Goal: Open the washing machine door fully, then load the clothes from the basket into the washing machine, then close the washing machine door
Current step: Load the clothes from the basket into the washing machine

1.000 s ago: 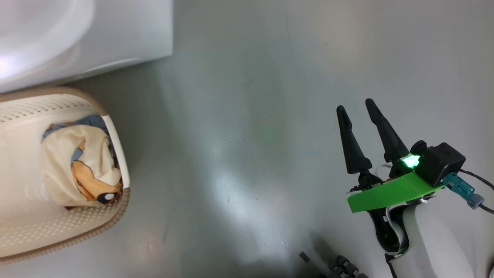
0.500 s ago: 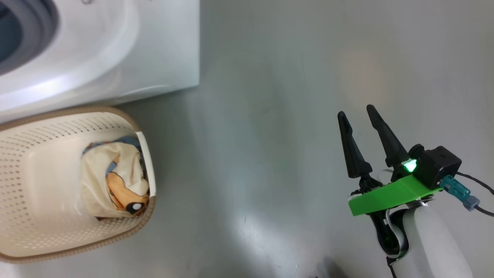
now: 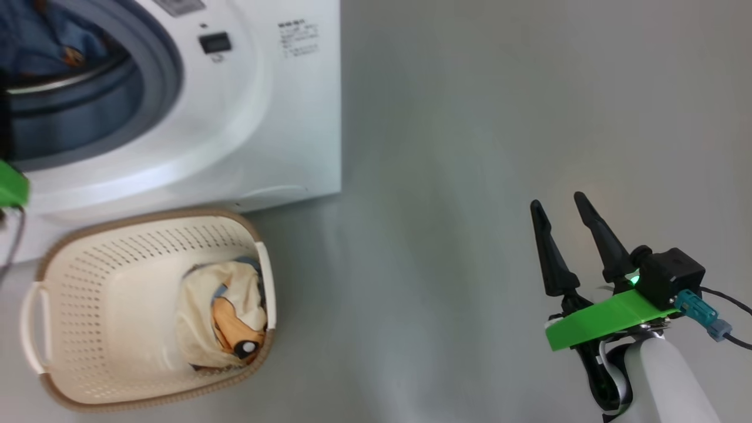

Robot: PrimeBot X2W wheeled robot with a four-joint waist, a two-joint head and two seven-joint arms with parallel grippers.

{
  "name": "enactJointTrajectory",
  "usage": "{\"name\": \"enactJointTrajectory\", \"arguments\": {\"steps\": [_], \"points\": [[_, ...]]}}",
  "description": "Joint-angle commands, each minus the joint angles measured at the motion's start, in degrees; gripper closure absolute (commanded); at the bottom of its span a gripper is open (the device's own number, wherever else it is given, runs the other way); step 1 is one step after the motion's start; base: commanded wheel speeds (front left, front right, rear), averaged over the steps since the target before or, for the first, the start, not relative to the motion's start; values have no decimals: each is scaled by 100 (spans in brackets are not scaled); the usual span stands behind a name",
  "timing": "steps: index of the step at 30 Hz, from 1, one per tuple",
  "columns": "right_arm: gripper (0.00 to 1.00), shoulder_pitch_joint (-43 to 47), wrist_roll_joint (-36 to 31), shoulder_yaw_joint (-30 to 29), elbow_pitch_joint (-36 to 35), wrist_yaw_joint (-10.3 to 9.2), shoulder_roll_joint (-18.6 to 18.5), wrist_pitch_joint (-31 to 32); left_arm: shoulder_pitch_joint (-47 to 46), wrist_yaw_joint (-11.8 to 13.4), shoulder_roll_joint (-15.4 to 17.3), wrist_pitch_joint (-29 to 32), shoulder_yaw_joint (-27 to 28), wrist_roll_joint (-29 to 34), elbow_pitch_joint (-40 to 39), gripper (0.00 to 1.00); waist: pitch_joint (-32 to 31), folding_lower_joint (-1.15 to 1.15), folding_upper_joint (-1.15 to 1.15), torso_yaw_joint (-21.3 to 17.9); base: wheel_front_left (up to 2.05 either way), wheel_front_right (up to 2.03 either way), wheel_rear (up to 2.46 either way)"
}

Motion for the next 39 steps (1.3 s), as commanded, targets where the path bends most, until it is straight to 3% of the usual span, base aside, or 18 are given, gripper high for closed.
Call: {"name": "enactJointTrajectory", "arguments": {"steps": [1,8,13,25,33,39], "points": [[0,141,-39,90,-107,9,-21,-68,161,-10,316,-77,98,-67,-189,0,-447,0,0,269,0,0,0],[0,315,-18,78,-60,9,-107,-50,1232,7,359,-248,25,-152,-910,0,-1036,0,0,503,0,0,0],[0,484,0,54,-69,9,-175,10,2061,208,298,-288,74,-82,-1586,0,-1433,0,0,677,0,0,0],[0,1014,34,155,-196,9,-157,177,4192,1141,206,-299,456,175,-3460,0,-2374,0,0,900,0,0,0],[0,1269,86,166,-296,9,-115,234,5183,1550,32,-300,734,275,-4383,0,-2649,0,0,954,0,0,0],[0,1382,137,148,-329,9,-69,227,5613,1690,-293,-300,1025,512,-4728,0,-2740,0,0,1007,0,0,0]]}}
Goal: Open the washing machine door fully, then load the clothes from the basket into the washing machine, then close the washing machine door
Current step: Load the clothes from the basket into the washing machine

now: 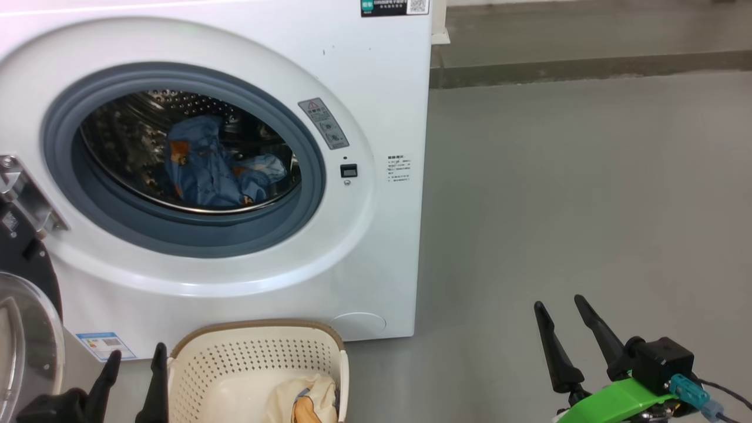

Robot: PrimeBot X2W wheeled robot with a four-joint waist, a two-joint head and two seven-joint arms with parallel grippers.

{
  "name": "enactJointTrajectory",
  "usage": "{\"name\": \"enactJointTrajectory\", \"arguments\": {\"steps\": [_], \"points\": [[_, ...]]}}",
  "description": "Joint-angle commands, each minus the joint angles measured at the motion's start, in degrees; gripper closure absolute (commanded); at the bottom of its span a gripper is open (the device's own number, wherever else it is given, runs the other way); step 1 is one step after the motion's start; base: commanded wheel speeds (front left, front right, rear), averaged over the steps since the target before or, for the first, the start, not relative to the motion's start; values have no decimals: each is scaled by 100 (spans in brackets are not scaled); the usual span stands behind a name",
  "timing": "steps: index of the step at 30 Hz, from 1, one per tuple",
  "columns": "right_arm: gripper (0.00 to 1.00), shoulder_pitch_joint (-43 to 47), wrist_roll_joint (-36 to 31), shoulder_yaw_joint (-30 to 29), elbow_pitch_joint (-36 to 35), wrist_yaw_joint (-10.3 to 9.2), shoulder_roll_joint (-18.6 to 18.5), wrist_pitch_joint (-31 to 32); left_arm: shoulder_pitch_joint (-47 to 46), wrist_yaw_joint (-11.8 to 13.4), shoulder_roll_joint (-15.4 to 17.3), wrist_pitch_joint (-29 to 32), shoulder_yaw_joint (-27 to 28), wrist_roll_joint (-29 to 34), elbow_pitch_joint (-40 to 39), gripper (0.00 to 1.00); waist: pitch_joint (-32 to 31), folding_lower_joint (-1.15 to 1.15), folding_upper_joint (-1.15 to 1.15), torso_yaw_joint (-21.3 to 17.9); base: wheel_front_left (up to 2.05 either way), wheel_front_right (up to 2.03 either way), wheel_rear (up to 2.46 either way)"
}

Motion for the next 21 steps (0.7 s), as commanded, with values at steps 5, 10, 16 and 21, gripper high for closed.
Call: {"name": "enactJointTrajectory", "arguments": {"steps": [5,10,16,21], "points": [[0,16,99,119,-150,9,27,-8,44,29,-199,-75,540,384,-205,0,-106,0,0,65,0,0,0],[0,58,119,103,-134,9,57,-30,152,-149,-575,-75,833,689,-126,0,-145,0,0,71,0,0,0],[0,70,136,93,-111,9,75,-55,175,-351,-901,-75,1092,965,3,0,-163,0,0,61,0,0,0],[0,70,144,99,-84,9,84,-72,168,-518,-1082,-75,1249,1155,112,0,-186,0,0,50,0,0,0]]}}
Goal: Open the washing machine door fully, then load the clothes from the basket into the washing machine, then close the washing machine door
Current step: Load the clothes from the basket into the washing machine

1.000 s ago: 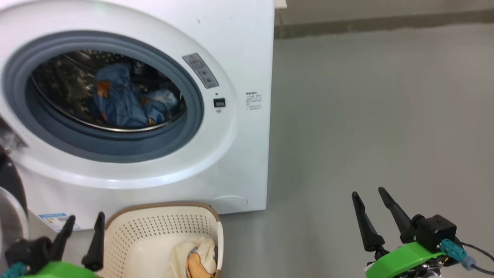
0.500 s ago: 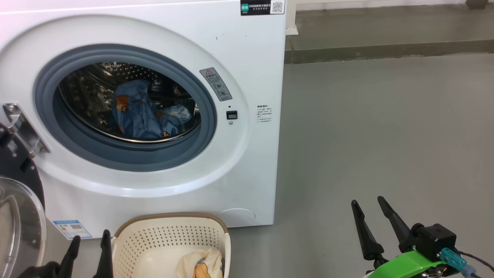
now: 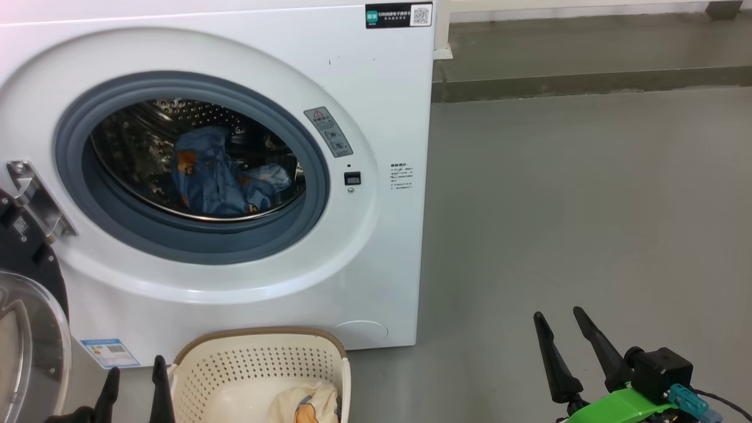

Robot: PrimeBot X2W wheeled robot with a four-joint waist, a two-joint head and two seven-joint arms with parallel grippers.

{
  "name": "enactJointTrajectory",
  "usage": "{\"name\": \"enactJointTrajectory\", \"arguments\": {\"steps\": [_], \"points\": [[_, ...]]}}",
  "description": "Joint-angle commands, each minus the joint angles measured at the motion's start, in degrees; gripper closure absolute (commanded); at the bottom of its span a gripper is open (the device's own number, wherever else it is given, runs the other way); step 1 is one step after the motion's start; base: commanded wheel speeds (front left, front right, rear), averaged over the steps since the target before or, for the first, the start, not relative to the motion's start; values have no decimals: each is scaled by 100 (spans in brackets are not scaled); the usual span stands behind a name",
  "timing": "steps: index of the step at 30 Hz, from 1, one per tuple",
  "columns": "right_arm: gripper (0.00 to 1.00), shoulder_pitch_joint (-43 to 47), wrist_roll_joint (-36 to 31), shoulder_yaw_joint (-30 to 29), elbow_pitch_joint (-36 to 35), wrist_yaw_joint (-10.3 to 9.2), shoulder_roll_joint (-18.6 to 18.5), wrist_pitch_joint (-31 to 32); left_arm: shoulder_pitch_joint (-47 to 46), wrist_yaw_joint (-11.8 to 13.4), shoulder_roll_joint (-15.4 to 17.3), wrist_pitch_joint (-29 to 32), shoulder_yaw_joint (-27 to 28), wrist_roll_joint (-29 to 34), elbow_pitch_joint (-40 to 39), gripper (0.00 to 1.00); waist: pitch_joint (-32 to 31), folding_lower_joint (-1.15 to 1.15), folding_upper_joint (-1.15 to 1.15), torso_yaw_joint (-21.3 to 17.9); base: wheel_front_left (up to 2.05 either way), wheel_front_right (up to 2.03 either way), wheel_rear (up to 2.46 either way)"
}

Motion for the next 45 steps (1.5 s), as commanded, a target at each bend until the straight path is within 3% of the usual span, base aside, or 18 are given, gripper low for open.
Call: {"name": "enactJointTrajectory", "arguments": {"steps": [1,20,45], "points": [[0,-111,49,123,-125,9,2,-60,-177,-53,37,-66,279,105,-71,0,-11,0,0,-5,0,0,0],[0,-119,45,136,-86,9,11,-71,-184,-384,-330,-67,665,495,117,0,-38,0,0,-15,0,0,0],[0,-123,54,158,-53,9,12,-90,-180,-630,-543,-67,821,748,310,0,40,0,0,0,0,0,0]]}}
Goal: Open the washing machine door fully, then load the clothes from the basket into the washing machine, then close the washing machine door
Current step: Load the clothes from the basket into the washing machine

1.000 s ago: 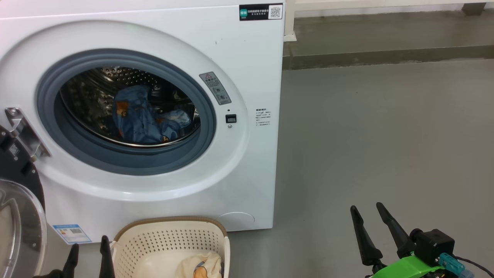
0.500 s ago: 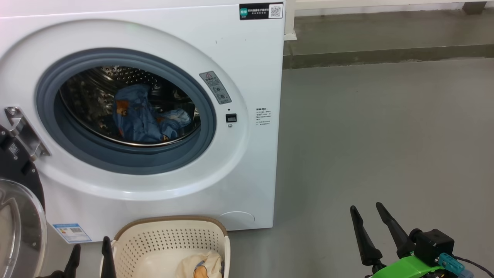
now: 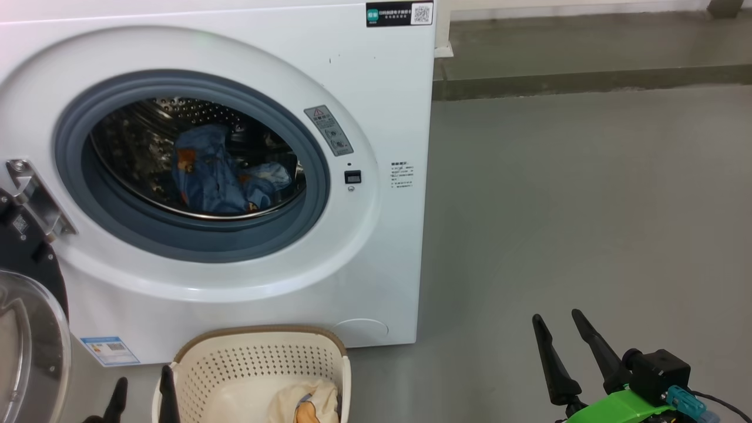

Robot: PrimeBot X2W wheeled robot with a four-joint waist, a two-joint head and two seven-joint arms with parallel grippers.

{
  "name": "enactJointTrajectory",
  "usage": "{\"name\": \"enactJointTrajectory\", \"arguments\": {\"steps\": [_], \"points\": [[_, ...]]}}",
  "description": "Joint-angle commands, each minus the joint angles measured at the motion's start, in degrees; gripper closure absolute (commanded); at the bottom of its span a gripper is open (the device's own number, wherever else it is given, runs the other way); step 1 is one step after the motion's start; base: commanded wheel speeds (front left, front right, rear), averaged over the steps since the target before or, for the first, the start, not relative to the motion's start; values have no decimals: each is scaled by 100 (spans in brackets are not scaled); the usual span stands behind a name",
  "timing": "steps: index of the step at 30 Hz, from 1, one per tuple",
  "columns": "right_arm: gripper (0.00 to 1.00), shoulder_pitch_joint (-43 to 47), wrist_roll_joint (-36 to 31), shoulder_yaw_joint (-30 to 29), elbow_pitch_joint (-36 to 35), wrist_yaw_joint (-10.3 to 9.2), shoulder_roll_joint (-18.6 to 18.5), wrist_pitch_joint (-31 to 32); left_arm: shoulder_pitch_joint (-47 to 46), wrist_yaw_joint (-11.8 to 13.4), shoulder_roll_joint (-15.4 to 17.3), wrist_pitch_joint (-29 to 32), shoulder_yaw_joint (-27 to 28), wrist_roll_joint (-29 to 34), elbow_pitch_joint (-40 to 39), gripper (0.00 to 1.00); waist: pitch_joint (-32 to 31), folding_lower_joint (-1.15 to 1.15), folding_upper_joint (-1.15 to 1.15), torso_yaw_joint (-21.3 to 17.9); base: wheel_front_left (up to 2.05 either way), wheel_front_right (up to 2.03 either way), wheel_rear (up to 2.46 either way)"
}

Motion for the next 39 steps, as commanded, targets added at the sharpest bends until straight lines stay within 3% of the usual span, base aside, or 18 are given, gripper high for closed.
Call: {"name": "enactJointTrajectory", "arguments": {"steps": [1,12,32,35,39], "points": [[0,-128,50,139,-118,9,1,-60,-187,-51,38,-61,183,62,-69,0,45,0,0,-11,0,0,0],[0,-180,-58,112,-94,9,1,-11,-333,-157,-57,-61,7,1,400,0,537,0,0,-164,0,0,0],[0,-736,-354,-4,-509,9,-48,42,-2099,-523,-85,-61,-388,83,2501,0,2666,0,0,-615,0,0,0],[0,-806,-363,-13,-557,9,-43,12,-2573,-553,-108,-60,-372,-347,3088,0,3035,0,0,-802,0,0,0],[0,-900,-365,25,-600,9,-31,-33,-3064,-558,116,-22,-824,-662,3562,0,3418,0,0,-999,0,0,0]]}}
